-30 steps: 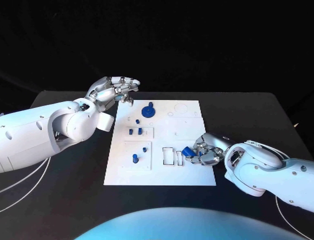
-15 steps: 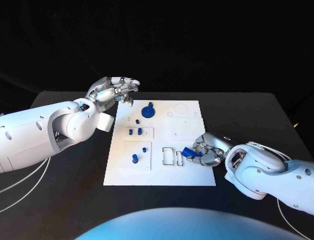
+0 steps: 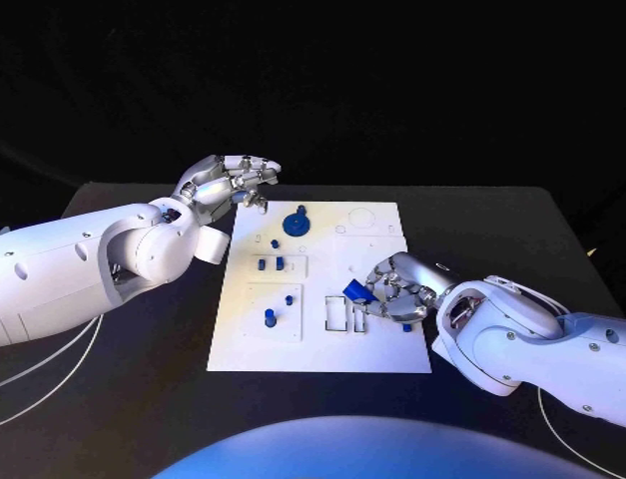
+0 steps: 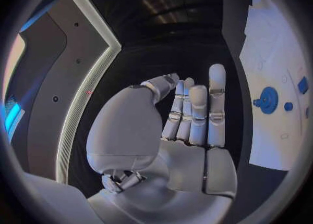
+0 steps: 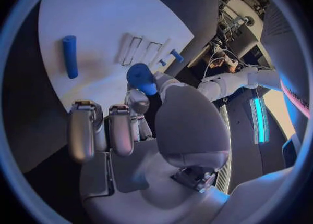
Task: Assemble the parts on the task board
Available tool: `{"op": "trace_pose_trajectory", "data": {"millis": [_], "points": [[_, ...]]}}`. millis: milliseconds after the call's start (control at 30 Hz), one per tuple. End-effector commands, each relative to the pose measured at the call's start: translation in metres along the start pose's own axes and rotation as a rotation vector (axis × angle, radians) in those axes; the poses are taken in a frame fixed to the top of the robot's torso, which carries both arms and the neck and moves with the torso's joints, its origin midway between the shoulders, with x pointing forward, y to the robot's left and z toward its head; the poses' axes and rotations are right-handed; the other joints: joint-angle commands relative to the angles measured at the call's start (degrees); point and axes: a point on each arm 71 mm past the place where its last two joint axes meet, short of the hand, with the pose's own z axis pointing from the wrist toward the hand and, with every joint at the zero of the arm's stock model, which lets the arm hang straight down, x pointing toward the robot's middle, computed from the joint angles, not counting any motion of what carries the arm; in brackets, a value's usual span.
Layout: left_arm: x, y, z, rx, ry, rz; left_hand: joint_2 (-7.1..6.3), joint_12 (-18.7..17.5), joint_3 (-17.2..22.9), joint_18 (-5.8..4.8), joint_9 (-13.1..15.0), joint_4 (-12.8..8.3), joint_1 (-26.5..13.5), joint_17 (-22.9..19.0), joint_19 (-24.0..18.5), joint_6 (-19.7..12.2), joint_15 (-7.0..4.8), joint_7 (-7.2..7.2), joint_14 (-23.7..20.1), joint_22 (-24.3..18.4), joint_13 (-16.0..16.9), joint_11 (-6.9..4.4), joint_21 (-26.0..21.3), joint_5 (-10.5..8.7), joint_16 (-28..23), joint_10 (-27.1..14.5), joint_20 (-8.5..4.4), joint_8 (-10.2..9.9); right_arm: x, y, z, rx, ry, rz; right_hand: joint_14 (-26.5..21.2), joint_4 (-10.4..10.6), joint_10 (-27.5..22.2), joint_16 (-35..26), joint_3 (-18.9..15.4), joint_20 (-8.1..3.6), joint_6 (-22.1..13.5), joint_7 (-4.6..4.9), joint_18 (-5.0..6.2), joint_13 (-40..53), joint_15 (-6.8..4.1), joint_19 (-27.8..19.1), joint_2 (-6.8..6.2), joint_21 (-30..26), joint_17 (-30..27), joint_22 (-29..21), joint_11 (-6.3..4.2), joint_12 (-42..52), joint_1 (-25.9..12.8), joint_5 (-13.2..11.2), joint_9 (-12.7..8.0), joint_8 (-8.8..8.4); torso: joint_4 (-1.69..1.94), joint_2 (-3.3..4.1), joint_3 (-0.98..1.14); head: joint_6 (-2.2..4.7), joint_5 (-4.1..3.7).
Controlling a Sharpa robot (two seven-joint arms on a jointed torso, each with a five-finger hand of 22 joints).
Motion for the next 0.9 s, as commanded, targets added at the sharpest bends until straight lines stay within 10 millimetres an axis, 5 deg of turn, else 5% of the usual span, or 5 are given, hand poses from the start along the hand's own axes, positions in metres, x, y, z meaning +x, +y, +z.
{"op": "trace_pose_trajectory", "data": {"millis": [33,200,267,333,900], "points": [[0.003,-0.001,0.001,0.006,0.019,-0.004,-0.03,-0.2,0.0,0.82,0.1,0.2,-0.5,0.1,-0.1,-0.5,0.11,0.06,-0.3,0.1,-0.1,-0.20,-0.3,0.16,0.3,-0.4,0.40,-0.1,0.004,0.003,0.002,-0.003,0.034,0.037,3.6,0.1,0.5,0.4,0.5,-0.29,1.5,-1.17,-0.69,0.2,-0.35,1.2,1.85,0.4,1.4,9.9,0.16,0.1,-1.8,0.2,1.4,0.66,-0.13,0.04,-0.02,-0.14,0.27],[0.003,-0.001,0.001,0.006,0.021,-0.004,-0.03,-0.2,0.0,0.82,0.1,0.2,-0.5,0.1,-0.1,-0.5,0.11,0.06,-0.3,0.1,-0.1,-0.20,-0.3,0.16,0.3,-0.4,0.40,-0.1,0.013,0.007,0.008,-0.003,0.089,0.038,3.6,0.1,0.7,0.4,0.3,-0.27,1.7,-1.16,-0.68,0.7,-0.34,1.2,2.19,0.4,1.3,10.0,0.17,0.2,-4.5,-0.1,1.7,0.82,-0.17,0.05,-0.04,-0.28,0.27],[0.003,-0.001,0.001,0.006,0.021,-0.004,0.04,-0.2,0.0,0.82,0.1,0.2,-0.4,0.1,-0.1,-0.5,0.11,0.06,-0.3,0.1,-0.1,-0.20,-0.3,0.18,0.3,-0.4,0.41,-0.1,0.017,0.008,0.010,0.003,0.115,0.034,3.6,0.2,0.9,0.3,-0.7,-0.21,1.8,-1.18,-0.66,1.0,-0.28,1.2,3.42,0.3,1.1,10.0,0.21,0.3,-9.4,-1.5,1.9,0.93,-0.10,0.07,-0.07,-0.19,0.13],[0.004,-0.001,0.001,0.006,0.021,-0.004,0.04,-0.2,0.0,0.82,0.1,0.2,-0.4,0.1,-0.1,-0.5,0.11,0.06,-0.3,0.1,-0.1,-0.20,-0.3,0.18,0.3,-0.4,0.41,-0.1,0.019,0.008,0.011,0.007,0.128,0.030,3.6,0.1,1.1,0.3,-2.0,-0.33,1.9,-1.36,-0.66,1.5,-0.44,1.2,3.29,0.3,1.2,10.1,0.05,0.4,-11.6,2.1,2.3,1.16,-0.02,0.05,-0.07,-0.30,0.11],[0.004,-0.001,0.000,0.005,0.023,-0.005,0.04,-0.2,0.0,0.82,0.1,0.2,-0.4,0.1,-0.1,-0.5,0.11,0.06,-0.3,0.1,-0.1,-0.20,-0.3,0.18,0.3,-0.4,0.41,-0.1,0.031,0.010,0.021,0.036,0.197,0.002,3.6,0.2,1.3,0.3,-2.6,-0.38,2.0,-1.45,-0.66,1.9,-0.49,1.2,3.48,0.2,1.2,10.1,-0.02,0.6,-12.5,2.7,2.5,1.33,-0.11,-0.02,-0.04,-0.69,0.51]]}}
